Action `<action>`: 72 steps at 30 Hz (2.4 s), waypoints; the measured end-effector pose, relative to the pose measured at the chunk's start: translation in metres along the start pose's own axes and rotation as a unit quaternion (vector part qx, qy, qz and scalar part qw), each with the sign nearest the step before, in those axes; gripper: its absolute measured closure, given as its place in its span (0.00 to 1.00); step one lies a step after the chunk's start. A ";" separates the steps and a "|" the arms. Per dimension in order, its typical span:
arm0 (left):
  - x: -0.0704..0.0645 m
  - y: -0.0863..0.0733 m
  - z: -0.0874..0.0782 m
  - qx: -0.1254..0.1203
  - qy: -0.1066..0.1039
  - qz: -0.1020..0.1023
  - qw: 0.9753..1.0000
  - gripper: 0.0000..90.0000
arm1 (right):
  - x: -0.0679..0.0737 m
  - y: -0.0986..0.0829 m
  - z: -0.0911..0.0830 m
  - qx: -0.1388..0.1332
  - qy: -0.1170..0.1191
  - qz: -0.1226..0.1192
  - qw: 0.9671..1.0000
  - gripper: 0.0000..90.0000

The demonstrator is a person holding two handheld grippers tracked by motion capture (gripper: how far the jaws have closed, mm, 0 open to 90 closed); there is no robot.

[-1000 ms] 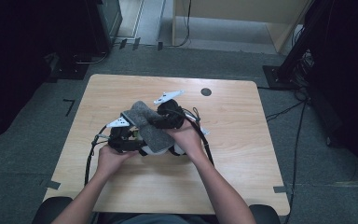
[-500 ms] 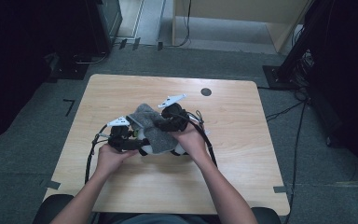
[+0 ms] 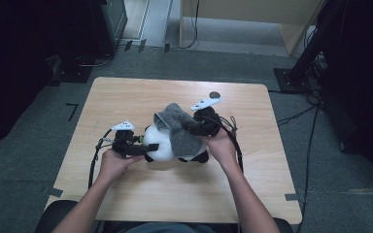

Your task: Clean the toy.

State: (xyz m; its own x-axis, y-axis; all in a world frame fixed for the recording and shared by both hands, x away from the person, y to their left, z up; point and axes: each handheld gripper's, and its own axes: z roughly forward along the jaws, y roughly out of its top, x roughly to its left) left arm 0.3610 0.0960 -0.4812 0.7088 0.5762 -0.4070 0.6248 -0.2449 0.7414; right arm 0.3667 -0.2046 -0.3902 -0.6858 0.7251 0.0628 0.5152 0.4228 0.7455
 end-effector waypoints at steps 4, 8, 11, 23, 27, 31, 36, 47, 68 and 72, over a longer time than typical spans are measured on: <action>0.002 0.001 0.000 0.000 -0.004 -0.001 1.000 0.34 | -0.014 -0.011 -0.014 -0.013 -0.015 0.024 1.000 0.75; 0.003 0.002 0.000 0.001 -0.007 0.000 1.000 0.34 | -0.025 -0.022 -0.024 -0.016 -0.031 0.038 0.999 0.75; 0.003 0.003 0.001 0.000 -0.008 -0.003 1.000 0.34 | -0.030 -0.027 -0.031 -0.018 -0.042 0.041 0.998 0.75; 0.002 0.001 0.000 0.001 -0.006 0.001 1.000 0.34 | -0.031 -0.023 -0.059 -0.073 -0.038 0.055 0.995 0.76; 0.002 0.001 0.000 0.000 -0.005 0.002 1.000 0.34 | -0.030 -0.037 -0.050 -0.050 -0.049 0.055 0.996 0.76; 0.002 0.001 0.000 0.000 -0.004 0.002 1.000 0.34 | -0.030 -0.051 -0.033 -0.040 -0.056 0.052 0.996 0.75; 0.002 0.001 0.000 -0.001 -0.004 0.005 1.000 0.34 | -0.033 -0.062 -0.030 -0.055 -0.049 0.075 0.994 0.74; 0.001 0.001 0.001 -0.002 -0.004 0.006 1.000 0.34 | -0.037 -0.079 -0.028 -0.037 -0.051 0.086 0.994 0.76; 0.002 0.001 0.001 -0.004 -0.006 -0.002 1.000 0.34 | -0.051 -0.106 0.011 0.055 -0.020 0.128 0.990 0.76; 0.002 0.000 0.001 -0.003 -0.006 -0.001 1.000 0.34 | -0.053 -0.111 0.023 0.082 -0.017 0.131 0.988 0.76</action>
State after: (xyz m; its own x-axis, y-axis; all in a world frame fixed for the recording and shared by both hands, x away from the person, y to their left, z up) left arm 0.3633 0.0966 -0.4823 0.7118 0.5670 -0.4145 0.6236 -0.2387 0.7444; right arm 0.3580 -0.2776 -0.4915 -0.5018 0.8382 0.2135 0.7508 0.2996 0.5887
